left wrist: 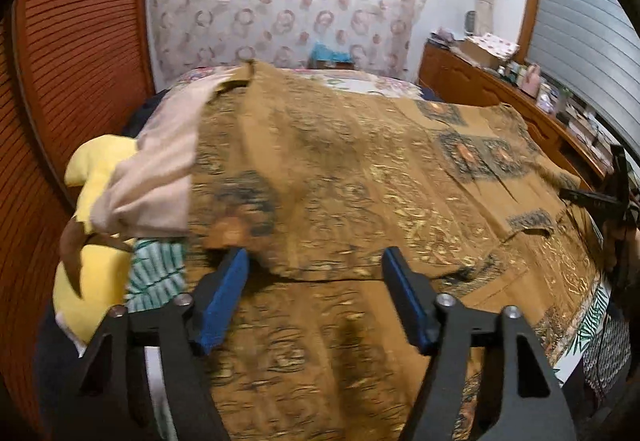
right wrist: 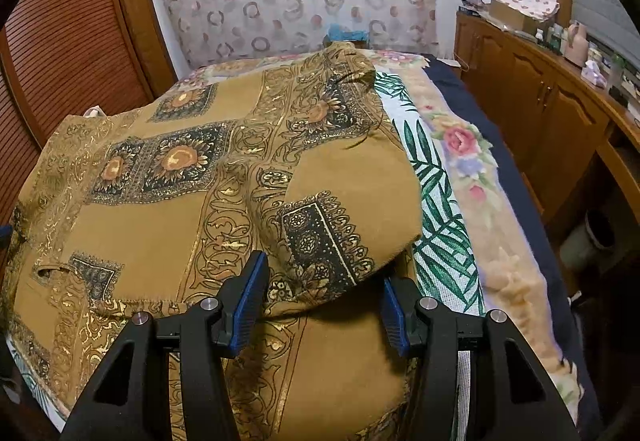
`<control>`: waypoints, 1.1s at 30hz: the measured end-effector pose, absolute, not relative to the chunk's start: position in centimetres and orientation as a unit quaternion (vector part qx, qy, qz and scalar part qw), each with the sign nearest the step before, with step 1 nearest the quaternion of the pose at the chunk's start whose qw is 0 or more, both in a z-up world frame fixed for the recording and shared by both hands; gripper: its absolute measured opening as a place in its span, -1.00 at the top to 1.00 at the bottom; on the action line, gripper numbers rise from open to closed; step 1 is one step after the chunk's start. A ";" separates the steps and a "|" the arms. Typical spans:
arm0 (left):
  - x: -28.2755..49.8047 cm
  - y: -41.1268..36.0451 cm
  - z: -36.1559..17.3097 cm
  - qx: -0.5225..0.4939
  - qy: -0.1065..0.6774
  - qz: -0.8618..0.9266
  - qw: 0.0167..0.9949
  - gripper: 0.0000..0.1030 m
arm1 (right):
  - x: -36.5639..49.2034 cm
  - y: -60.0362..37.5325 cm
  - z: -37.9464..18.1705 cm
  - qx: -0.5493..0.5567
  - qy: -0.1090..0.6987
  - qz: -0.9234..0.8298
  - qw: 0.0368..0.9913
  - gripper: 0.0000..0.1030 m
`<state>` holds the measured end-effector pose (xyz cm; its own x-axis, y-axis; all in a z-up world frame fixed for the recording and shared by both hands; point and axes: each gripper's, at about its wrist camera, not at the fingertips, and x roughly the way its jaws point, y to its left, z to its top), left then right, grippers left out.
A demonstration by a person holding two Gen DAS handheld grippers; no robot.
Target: Fold small clothes
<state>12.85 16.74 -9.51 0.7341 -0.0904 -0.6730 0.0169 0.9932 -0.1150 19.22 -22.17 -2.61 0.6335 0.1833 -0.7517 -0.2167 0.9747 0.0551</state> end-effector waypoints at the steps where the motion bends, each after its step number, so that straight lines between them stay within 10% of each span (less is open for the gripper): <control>1: 13.1 17.2 -9.7 -0.052 0.370 -0.026 0.927 -0.07 | 19.2 -22.2 -2.6 -0.020 0.414 0.111 0.903 -0.06; 18: 12.9 18.9 -8.5 -0.039 0.312 0.036 0.949 0.12 | 19.3 -22.5 -2.4 -0.025 0.414 0.112 0.903 -0.06; 22: 14.7 19.0 -9.8 -0.037 0.344 0.023 0.938 0.53 | 19.2 -22.6 -2.3 -0.028 0.414 0.113 0.903 -0.06; 33: 15.6 17.8 -10.6 -0.005 0.363 0.034 0.931 0.91 | 19.7 -22.3 -1.6 -0.051 0.412 0.103 0.904 0.07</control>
<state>15.62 17.84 -10.57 0.7337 0.0602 -0.6768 -0.0676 0.9976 0.0155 19.65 -22.25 -1.60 0.6390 0.1444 -0.7555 -0.2287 0.9735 -0.0074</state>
